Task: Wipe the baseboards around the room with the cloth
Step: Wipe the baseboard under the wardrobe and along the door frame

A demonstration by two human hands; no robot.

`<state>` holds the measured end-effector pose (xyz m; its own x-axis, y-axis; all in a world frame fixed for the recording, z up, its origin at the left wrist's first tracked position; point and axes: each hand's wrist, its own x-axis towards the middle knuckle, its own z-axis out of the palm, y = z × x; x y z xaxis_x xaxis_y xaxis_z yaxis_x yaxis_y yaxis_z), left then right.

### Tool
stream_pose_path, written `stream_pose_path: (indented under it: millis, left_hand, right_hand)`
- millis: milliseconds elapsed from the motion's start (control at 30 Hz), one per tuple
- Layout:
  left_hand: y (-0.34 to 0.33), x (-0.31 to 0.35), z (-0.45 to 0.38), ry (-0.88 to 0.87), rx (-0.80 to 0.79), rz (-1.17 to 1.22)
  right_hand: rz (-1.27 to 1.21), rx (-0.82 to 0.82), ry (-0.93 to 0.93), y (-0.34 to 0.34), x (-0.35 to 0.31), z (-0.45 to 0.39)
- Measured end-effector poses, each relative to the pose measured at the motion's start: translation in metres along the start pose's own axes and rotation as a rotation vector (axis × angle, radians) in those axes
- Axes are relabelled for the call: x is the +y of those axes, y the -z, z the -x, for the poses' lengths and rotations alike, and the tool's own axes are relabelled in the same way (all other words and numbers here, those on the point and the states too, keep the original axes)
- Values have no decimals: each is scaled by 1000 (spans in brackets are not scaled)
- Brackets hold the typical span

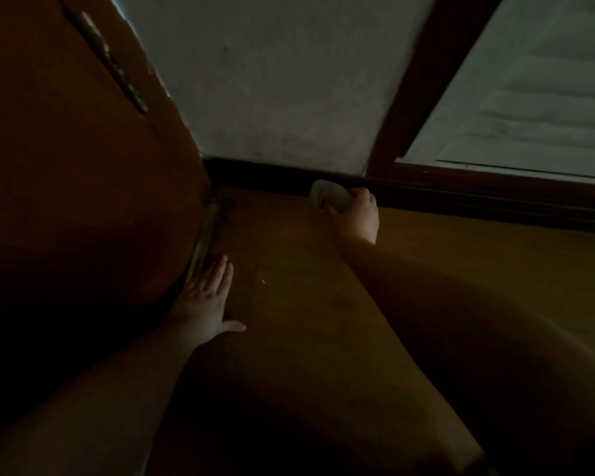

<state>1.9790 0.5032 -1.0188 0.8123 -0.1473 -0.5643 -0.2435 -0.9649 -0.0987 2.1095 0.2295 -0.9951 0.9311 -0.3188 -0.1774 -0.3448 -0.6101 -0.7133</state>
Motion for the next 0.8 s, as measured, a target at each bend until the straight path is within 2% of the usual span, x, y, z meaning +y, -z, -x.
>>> stream_pose_path:
  millis: [267,400,567,800]
  left_hand:
    - [23,9,-12,-59,14,-29]
    - [20,19,-14,3,4,51]
    - [15,33,-19,77,-1,172]
    - [15,36,-18,97,5,237]
  right_hand:
    - [50,159,-92,79,72,-11]
    - [12,257,-193,93,94,-4]
    - [81,81,88,61,70,10]
    - [-72,-71,284,-27,-44,23]
